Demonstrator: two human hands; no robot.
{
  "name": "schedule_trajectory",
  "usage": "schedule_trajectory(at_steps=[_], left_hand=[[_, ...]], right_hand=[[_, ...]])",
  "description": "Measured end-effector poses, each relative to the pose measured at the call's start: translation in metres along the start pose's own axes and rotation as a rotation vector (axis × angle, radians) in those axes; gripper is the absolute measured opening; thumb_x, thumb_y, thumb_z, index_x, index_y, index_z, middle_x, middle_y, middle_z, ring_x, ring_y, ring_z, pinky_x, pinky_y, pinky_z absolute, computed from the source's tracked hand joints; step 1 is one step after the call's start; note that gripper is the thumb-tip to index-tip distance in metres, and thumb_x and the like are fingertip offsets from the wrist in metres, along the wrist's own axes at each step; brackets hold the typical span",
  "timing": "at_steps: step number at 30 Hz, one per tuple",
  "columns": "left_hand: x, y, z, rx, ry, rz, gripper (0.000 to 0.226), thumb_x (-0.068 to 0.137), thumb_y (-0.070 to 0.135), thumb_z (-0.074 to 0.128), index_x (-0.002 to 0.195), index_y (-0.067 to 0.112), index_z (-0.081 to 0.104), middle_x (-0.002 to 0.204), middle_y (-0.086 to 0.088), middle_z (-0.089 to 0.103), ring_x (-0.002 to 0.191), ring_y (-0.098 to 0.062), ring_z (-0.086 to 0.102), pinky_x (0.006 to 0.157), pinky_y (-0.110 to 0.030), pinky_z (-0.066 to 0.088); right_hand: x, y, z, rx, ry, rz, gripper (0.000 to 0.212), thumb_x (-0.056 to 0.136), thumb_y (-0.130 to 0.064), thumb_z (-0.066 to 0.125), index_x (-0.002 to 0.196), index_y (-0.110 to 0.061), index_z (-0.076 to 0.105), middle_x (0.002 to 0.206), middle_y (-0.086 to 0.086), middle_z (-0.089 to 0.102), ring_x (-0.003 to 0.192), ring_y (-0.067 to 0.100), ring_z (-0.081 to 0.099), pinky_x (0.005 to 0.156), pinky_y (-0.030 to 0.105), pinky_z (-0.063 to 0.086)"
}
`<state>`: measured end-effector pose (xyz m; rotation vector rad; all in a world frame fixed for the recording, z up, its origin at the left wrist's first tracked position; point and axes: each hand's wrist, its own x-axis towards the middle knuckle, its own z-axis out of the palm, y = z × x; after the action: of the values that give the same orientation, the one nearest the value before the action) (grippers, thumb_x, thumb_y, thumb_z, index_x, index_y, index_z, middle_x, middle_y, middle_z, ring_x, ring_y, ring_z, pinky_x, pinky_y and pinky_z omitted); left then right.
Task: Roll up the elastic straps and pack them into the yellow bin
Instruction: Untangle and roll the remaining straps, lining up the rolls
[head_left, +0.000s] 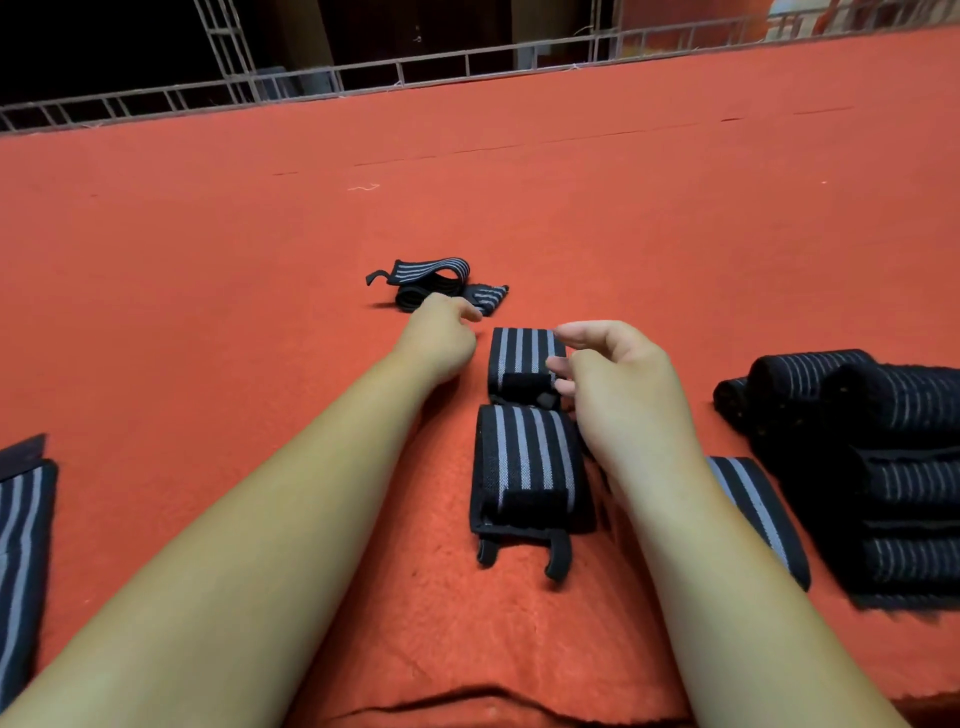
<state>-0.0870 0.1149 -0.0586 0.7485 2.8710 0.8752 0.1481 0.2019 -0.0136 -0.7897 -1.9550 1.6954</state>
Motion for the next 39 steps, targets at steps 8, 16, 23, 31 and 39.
schedule_trajectory(at_steps=[8, 16, 23, 31, 39], left_hand=[[0.021, -0.007, 0.023, 0.401, -0.085, 0.046, 0.052, 0.114, 0.038, 0.030, 0.165, 0.047, 0.035, 0.177, 0.015, 0.023, 0.155, -0.032, 0.025, 0.122, -0.049, 0.030], [0.026, -0.025, 0.019, -0.281, 0.215, -0.103, 0.046, 0.102, 0.019, 0.067, 0.147, 0.012, 0.066, 0.151, -0.008, 0.065, 0.141, -0.024, 0.059, 0.117, -0.030, 0.042], [-0.031, -0.047, -0.027, -0.662, 0.508, -0.263, 0.040, 0.089, 0.032, 0.087, 0.123, 0.019, 0.070, 0.118, 0.002, 0.073, 0.107, -0.015, 0.071, 0.093, -0.026, 0.052], [-0.154, -0.053, -0.088, -0.751, 0.545, -0.211, 0.075, 0.069, 0.064, 0.089, 0.123, 0.016, 0.069, 0.114, -0.001, 0.076, 0.105, -0.020, 0.076, 0.100, -0.047, 0.061], [-0.252, -0.039, -0.123, -0.939, 0.355, -0.124, 0.093, 0.052, 0.066, 0.099, 0.115, 0.008, 0.063, 0.099, -0.002, 0.073, 0.092, -0.022, 0.073, 0.107, -0.059, 0.057]], right_hand=[[0.005, 0.000, 0.003, -0.016, -0.005, 0.019, 0.034, 0.102, -0.013, 0.050, 0.111, -0.037, 0.072, 0.095, -0.008, 0.080, 0.092, 0.025, 0.075, 0.067, 0.038, 0.059], [0.000, -0.002, 0.001, -0.015, -0.021, 0.012, 0.033, 0.102, -0.015, 0.050, 0.112, -0.038, 0.071, 0.093, -0.009, 0.080, 0.075, 0.020, 0.070, 0.066, 0.033, 0.054], [-0.011, -0.007, 0.008, -0.010, -0.036, -0.016, 0.040, 0.099, -0.008, 0.046, 0.109, -0.035, 0.074, 0.096, -0.016, 0.080, 0.083, 0.029, 0.076, 0.088, 0.051, 0.063], [-0.035, -0.013, 0.027, 0.117, -0.088, -0.089, 0.049, 0.095, 0.007, 0.039, 0.109, -0.023, 0.075, 0.116, -0.005, 0.078, 0.096, 0.007, 0.078, 0.089, 0.031, 0.065], [-0.102, -0.009, 0.078, -0.119, -0.418, -0.552, 0.038, 0.106, -0.011, 0.059, 0.130, -0.034, 0.078, 0.123, -0.017, 0.069, 0.119, -0.001, 0.062, 0.106, 0.018, 0.044]])
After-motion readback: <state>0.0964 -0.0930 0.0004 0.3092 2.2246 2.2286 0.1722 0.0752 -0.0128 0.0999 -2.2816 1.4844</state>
